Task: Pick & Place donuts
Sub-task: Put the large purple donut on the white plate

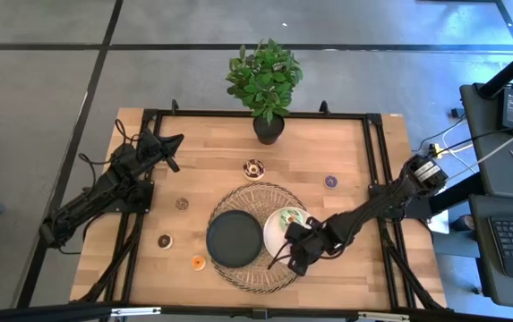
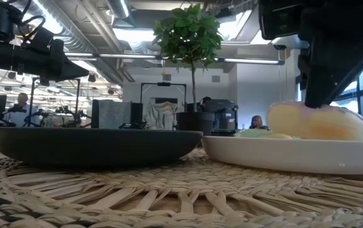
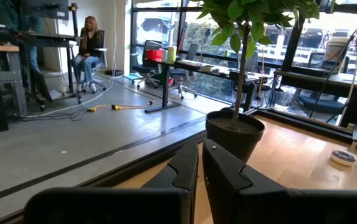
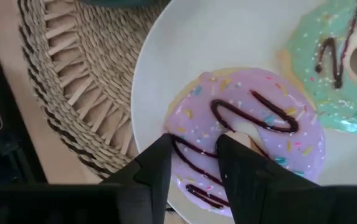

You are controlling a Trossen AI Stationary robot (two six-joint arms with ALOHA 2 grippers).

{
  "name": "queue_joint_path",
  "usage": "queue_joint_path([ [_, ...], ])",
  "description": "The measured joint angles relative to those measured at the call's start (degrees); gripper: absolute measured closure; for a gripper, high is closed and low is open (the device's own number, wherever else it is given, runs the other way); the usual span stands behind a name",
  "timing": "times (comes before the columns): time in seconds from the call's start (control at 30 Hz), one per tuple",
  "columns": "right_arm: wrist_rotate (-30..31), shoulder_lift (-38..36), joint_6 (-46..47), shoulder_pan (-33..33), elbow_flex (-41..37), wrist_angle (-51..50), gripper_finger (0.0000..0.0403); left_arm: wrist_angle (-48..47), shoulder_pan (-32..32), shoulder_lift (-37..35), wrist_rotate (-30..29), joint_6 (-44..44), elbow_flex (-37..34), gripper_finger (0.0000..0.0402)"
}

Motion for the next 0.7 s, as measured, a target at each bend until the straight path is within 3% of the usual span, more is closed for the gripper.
queue_joint_path([
  [0.17, -2.7, 0.0, -0.1, -0.4, 0.0, 0.0, 0.0272, 0.0, 0.0, 0.0, 0.0, 0.0, 0.0, 0.0382],
  [0.7, -2.2, 1.5, -0.6, -0.4, 0.0, 0.8, 0.0271, 0.0, 0.0, 0.0, 0.0, 0.0, 0.0, 0.0382],
])
